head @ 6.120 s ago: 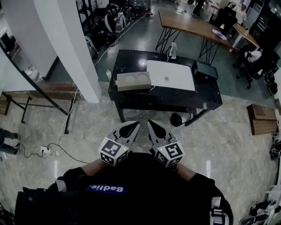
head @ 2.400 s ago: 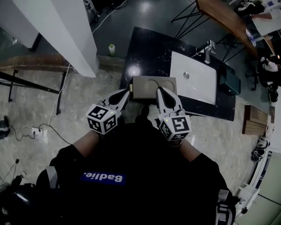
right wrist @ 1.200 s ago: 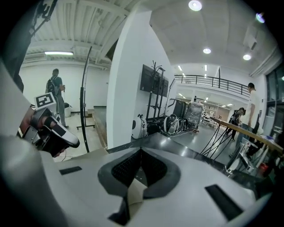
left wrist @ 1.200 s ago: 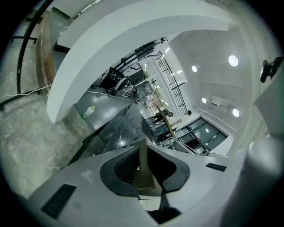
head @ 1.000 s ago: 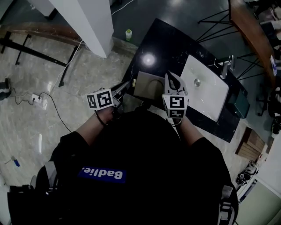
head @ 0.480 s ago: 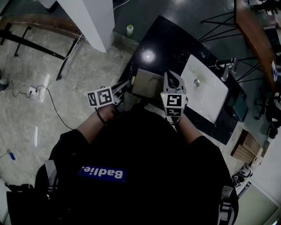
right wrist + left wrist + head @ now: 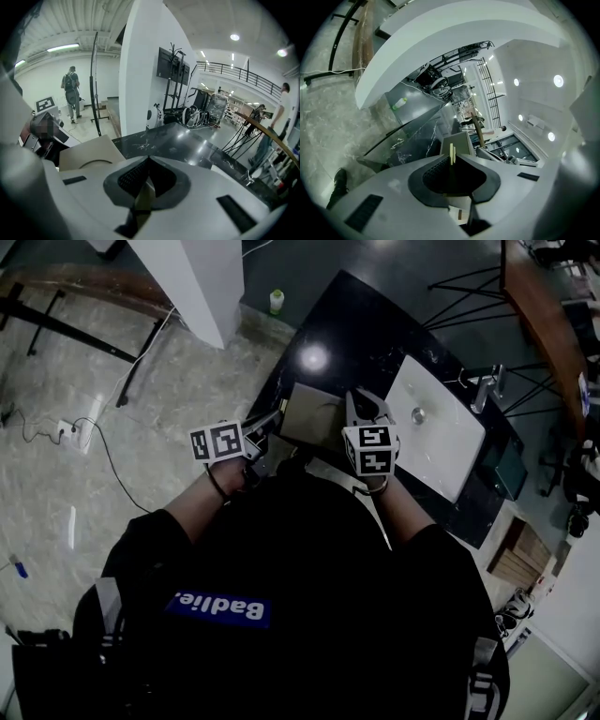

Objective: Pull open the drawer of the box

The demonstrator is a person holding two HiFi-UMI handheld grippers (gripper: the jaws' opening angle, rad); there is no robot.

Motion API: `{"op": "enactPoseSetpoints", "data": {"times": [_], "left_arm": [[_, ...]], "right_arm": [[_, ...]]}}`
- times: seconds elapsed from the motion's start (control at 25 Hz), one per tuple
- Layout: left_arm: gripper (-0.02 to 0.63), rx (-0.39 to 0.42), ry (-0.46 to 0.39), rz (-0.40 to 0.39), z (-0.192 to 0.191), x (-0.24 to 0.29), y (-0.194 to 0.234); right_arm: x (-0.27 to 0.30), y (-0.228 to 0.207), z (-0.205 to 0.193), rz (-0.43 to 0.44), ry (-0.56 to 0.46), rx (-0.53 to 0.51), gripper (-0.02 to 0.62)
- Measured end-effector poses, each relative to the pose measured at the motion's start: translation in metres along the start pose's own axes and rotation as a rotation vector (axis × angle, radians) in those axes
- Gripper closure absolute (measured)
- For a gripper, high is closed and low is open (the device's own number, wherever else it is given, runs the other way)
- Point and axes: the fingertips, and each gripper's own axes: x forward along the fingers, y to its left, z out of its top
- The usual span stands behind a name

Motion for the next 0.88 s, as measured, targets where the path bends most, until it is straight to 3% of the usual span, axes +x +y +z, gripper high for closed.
{"op": "enactPoseSetpoints", "data": {"times": [0.44, 0.88], "left_arm": [[0.575, -0.046, -0.007, -0.026, 0.0007, 0.0008, 0.0028], [0.578, -0.017, 0.008, -0.015, 0.0008, 0.0002, 0.0027]], "right_arm": [[0.0050, 0.0021, -0.0025, 0.005, 0.040, -0.013, 0.595], [0.0068, -0.0001, -0.0037, -0.005, 0.050, -0.010, 0.595]]}}
